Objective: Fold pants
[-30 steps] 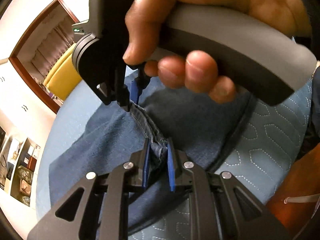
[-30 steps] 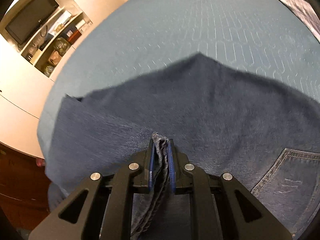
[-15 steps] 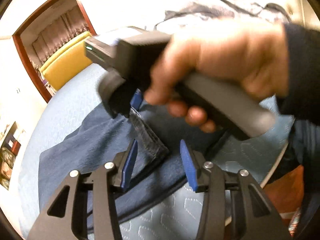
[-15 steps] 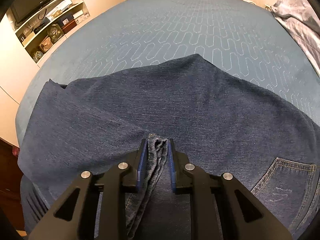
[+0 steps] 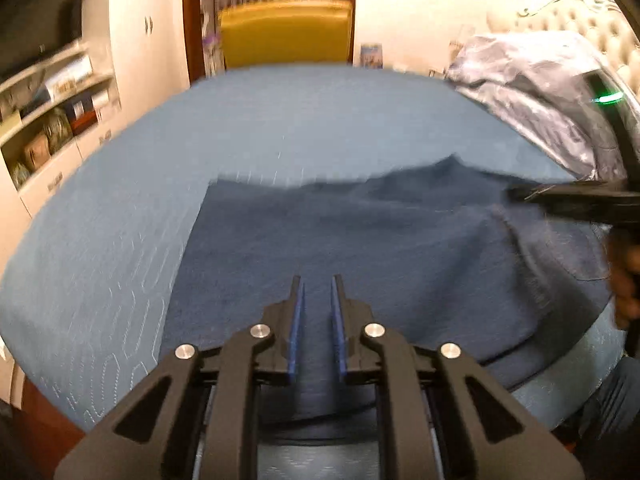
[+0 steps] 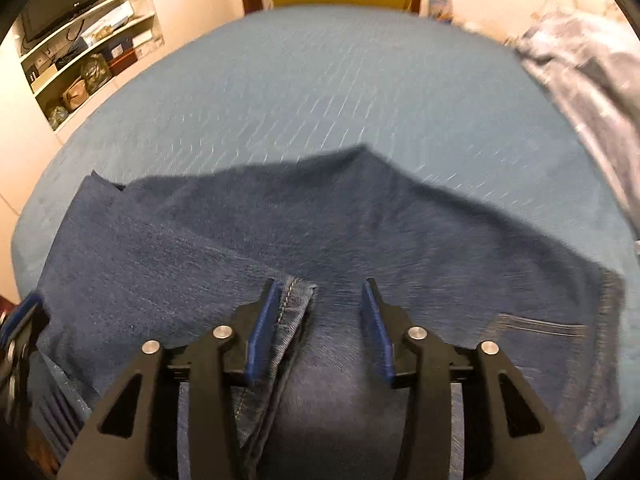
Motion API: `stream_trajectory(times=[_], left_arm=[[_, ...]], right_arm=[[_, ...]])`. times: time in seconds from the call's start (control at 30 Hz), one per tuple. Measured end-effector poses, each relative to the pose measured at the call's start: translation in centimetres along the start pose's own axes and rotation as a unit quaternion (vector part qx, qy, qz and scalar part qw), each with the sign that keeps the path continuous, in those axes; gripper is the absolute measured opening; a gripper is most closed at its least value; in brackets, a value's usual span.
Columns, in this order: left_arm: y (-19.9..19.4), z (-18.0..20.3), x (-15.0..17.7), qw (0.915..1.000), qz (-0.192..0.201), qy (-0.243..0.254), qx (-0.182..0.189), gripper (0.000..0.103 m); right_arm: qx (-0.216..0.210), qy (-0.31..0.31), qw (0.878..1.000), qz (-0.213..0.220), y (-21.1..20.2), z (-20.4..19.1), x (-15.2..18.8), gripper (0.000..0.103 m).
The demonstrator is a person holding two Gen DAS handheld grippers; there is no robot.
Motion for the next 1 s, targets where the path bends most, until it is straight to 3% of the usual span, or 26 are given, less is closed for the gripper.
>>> stream_trajectory(times=[0.07, 0.17, 0.23, 0.3, 0.37, 0.43, 0.5, 0.6, 0.7, 0.8, 0.9, 1.0], left_arm=[[1.8, -0.6, 1.2, 0.9990, -0.041, 0.015, -0.007, 0.014], [1.9, -2.1, 0.7, 0.9990, -0.044, 0.003, 0.007, 0.014], [1.7, -3.6, -0.6, 0.9997, -0.023, -0.004, 0.010, 0.021], [1.6, -4.7, -2.4, 0.9999, -0.004, -0.009, 0.012, 0.025], [2.3, -5.8, -5.1, 0.9998, 0.012, 0.007, 0.011, 0.025], [4.5, -6.0, -7.2, 0.9986, 0.000, 0.026, 0.045, 0.025], [7.0, -5.8, -7.9, 0.9964, -0.023, 0.066, 0.048, 0.024], [11.2, -7.2, -8.6, 0.9957, -0.042, 0.083, 0.003, 0.021], [12.9, -9.3, -9.5, 0.9971, -0.062, 0.037, 0.022, 0.026], [11.7, -12.8, -10.2, 0.9967, -0.058, -0.044, 0.037, 0.026], [10.1, -16.5, -9.1, 0.9919, -0.054, -0.108, 0.040, 0.027], [7.2, -18.6, -6.5, 0.9852, -0.054, -0.143, 0.078, 0.029]], right_arm=[[0.002, -0.029, 0.999, 0.028, -1.7, -1.6, 0.3, 0.044], [0.034, -0.051, 0.997, 0.043, -2.7, -2.3, 1.1, 0.048], [0.014, -0.022, 0.999, 0.034, -2.6, -1.7, 2.1, 0.048], [-0.033, 0.021, 0.999, 0.021, -2.1, -1.4, 3.2, 0.048], [-0.047, 0.021, 0.999, 0.011, -1.3, -2.0, 4.1, 0.048], [-0.057, 0.018, 0.998, 0.001, -0.8, -2.5, 4.8, 0.048], [-0.047, 0.028, 0.998, -0.023, 0.1, -2.8, 6.1, 0.048], [-0.043, 0.049, 0.997, -0.042, 1.1, -1.6, 7.2, 0.048], [-0.065, 0.065, 0.995, -0.036, 1.1, -0.9, 7.5, 0.048], [-0.063, 0.066, 0.995, -0.044, 1.1, -1.0, 7.3, 0.048], [-0.057, 0.085, 0.994, -0.037, 0.2, -0.3, 6.6, 0.049], [-0.059, 0.097, 0.993, -0.019, -0.5, 0.4, 5.0, 0.051]])
Point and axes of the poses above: each gripper's, at about its wrist camera, not at the fingertips, and y roughly the way its jaws point, z to its right, x to its underside, the point moved 6 cm from there along y, roughly the way its jaws point, and after that the axes turned 15 degrees about -x, right-handed, at the moved point
